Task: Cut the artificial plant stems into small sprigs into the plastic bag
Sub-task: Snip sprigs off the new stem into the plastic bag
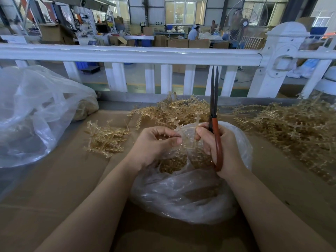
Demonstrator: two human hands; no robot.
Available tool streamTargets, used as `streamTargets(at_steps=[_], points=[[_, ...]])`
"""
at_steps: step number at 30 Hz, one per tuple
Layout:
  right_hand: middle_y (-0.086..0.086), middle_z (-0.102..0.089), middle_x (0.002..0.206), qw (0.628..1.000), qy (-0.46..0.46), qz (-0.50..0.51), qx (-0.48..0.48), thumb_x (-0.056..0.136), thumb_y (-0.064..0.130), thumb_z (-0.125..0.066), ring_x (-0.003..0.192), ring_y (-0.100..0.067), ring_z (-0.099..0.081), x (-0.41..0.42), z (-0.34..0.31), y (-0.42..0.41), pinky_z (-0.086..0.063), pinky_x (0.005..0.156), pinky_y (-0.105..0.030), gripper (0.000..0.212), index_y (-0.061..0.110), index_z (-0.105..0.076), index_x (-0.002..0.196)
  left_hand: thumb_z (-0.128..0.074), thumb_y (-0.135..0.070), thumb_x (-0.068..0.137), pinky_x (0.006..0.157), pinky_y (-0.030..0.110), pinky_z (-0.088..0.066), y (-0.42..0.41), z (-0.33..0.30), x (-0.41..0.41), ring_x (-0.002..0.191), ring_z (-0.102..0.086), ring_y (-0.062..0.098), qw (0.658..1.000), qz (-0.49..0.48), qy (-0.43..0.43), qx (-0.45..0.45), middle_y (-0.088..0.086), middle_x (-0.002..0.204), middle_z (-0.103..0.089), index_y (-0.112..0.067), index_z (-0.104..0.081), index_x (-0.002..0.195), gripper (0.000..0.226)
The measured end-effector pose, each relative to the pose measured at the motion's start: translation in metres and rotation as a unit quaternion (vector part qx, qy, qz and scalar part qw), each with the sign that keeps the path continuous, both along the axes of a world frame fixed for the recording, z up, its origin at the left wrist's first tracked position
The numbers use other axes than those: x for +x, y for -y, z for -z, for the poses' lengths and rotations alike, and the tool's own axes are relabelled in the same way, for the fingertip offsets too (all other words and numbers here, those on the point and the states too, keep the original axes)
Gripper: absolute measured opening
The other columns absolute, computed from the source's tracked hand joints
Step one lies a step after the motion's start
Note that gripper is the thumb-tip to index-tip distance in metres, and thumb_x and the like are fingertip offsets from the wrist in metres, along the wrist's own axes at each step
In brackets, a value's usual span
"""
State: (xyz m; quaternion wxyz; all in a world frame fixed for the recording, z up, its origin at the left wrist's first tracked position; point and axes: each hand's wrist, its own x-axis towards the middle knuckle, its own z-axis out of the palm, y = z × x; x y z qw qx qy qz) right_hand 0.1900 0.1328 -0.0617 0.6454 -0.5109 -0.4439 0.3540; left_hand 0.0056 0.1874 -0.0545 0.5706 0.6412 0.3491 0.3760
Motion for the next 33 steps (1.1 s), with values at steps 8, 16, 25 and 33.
streamTargets(at_steps=[8, 16, 25, 33], points=[[-0.008, -0.071, 0.085, 1.0, 0.011, 0.004, 0.006, 0.094, 0.008, -0.067, 0.052, 0.002, -0.058, -0.005, -0.002, 0.001, -0.044, 0.052, -0.01, 0.005, 0.013, -0.067, 0.092, -0.079, -0.017, 0.074, 0.077, 0.048, -0.039, 0.008, -0.001, 0.005, 0.083, -0.05, 0.033, 0.997, 0.02, 0.067, 0.035, 0.042, 0.089, -0.058, 0.004, -0.061, 0.084, 0.03], [-0.005, -0.072, 0.075, 0.999, 0.039, -0.008, 0.023, 0.095, 0.007, -0.065, 0.052, 0.001, -0.059, -0.007, 0.0, 0.001, -0.044, 0.052, -0.009, 0.011, 0.012, -0.07, 0.086, -0.079, -0.005, 0.065, 0.061, 0.027, -0.057, 0.005, 0.0, 0.005, 0.066, -0.071, 0.018, 0.995, 0.035, 0.091, 0.015, 0.01, 0.073, -0.073, -0.01, -0.053, 0.078, 0.03], [0.014, -0.067, 0.07, 0.979, 0.188, 0.062, 0.053, 0.085, 0.04, -0.077, 0.067, -0.001, -0.062, -0.009, 0.008, 0.003, -0.048, 0.065, -0.014, 0.018, 0.024, -0.067, 0.083, -0.08, -0.011, 0.067, 0.061, 0.025, -0.057, -0.002, 0.001, 0.002, 0.064, -0.07, 0.018, 0.983, -0.059, 0.172, 0.005, 0.011, 0.073, -0.072, -0.011, -0.057, 0.078, 0.026], [0.015, -0.063, 0.079, 0.914, 0.398, 0.074, 0.041, 0.074, 0.07, -0.067, 0.076, -0.002, -0.061, -0.008, 0.017, -0.002, -0.046, 0.063, -0.012, 0.042, 0.031, -0.058, 0.089, -0.074, 0.003, 0.076, 0.069, 0.025, -0.054, -0.006, 0.001, 0.002, 0.071, -0.068, 0.015, 0.973, -0.096, 0.204, 0.046, 0.004, 0.072, -0.07, -0.01, -0.056, 0.079, 0.022]])
